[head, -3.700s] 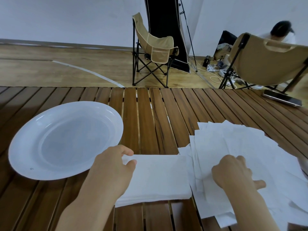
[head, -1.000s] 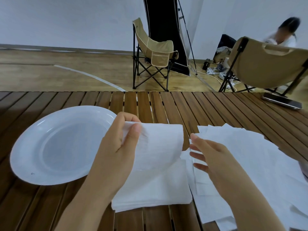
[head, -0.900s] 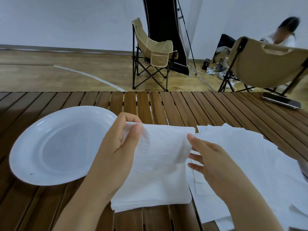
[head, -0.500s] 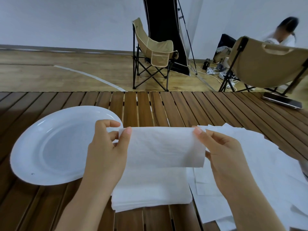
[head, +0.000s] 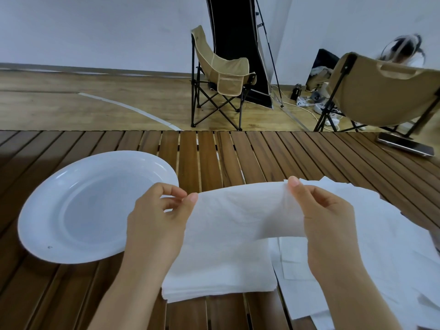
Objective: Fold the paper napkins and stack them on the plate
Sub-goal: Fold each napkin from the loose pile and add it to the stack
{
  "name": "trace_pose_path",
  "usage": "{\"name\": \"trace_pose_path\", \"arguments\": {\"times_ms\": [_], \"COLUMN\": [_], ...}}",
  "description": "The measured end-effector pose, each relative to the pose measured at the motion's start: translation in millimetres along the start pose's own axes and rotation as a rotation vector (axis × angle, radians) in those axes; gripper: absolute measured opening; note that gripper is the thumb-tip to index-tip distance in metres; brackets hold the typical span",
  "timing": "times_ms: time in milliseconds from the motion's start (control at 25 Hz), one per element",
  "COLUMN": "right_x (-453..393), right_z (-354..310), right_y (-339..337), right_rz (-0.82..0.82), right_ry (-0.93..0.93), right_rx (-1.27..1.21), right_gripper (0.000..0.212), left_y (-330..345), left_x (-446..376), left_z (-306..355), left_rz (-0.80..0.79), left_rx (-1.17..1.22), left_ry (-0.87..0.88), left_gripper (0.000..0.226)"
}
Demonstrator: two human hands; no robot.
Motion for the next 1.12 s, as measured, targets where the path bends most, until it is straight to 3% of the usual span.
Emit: {"name": "trace_pose_path", "arguments": {"times_ms": [120,280,640,760,960,1120], "right_x": [0,-2,-4,-2,0,1], "right_z": [2,7,15,16,16,21], "right_y": [-1,-3,-4,1,7,8], "right_rz": [0.011,-0.008,-0.116,-0.133,-0.158,-0.205], "right_ry": [0.043,0.142,0.157,0.149,0.127,0.163], "right_rx": [-0.04,-0.174,-0.142,-0.049,0.108,0.156], "right_gripper": [0.027,0.027,0.02,0.027,0.043,0.045], "left_y": [1,9,3,3,-2,-5], "left_x": [-1,1,2,0,-4,-9], "left_z": [0,-4,0,-2,-9,-14], "left_rz": [-0.04,-0.213,-0.145,-0.148,-0.042,0.012], "left_rx": [0.062,0.101,0.09,0.105,-0.054,-0.133], "left_ry": [-0.105,-0.308,-0.223,-0.206,-0.067,-0.046], "left_gripper": [0.017,0.024,0.026,0.026,0.006,0.015]}}
Point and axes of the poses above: each hand's wrist, its own x-axis away from the middle knuckle, its own y-axis out of the palm, z = x × y, the point moved 2 cm from there along -x, towards the middle knuckle, and after that the axes turned 11 degrees about -y, right-handed, at the moved point
